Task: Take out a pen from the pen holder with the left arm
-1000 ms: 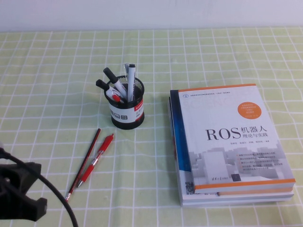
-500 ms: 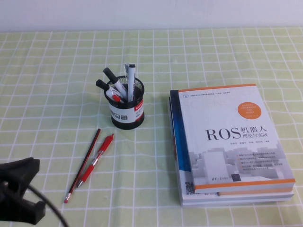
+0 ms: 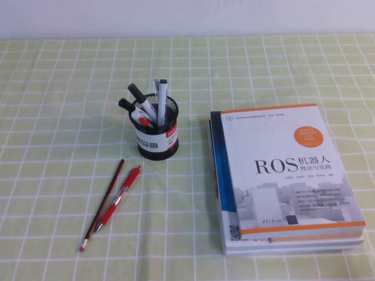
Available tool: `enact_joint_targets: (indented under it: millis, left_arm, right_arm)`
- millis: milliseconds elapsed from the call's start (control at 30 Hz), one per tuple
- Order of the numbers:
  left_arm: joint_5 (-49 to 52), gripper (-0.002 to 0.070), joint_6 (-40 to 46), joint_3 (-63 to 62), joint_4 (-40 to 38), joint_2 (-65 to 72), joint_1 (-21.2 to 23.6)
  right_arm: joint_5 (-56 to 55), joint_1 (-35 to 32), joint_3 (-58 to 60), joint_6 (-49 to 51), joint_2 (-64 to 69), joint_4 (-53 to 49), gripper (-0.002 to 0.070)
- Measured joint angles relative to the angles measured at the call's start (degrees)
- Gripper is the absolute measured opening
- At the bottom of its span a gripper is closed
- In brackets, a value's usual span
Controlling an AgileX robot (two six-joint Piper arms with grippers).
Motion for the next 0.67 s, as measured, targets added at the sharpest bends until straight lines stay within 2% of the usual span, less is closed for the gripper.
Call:
enact_joint_targets:
  millis: [200, 500, 667]
  left_arm:
    - [0.5, -0.0001, -0.6, 2.5, -0.1, -1.6, 0.0]
    - [9.9, -0.0001, -0.4, 2.5, 0.4, -1.6, 0.0]
    - [10.9, -0.0001, -0.1, 2.5, 1.8, -1.6, 0.0]
  right_arm:
    - [0.0, 0.0, 0.0, 0.0, 0.0, 0.0, -0.0012]
    - [0.0, 0.0, 0.0, 0.0, 0.0, 0.0, -0.0013]
    - [0.0, 0.0, 0.0, 0.0, 0.0, 0.0, -0.0013]
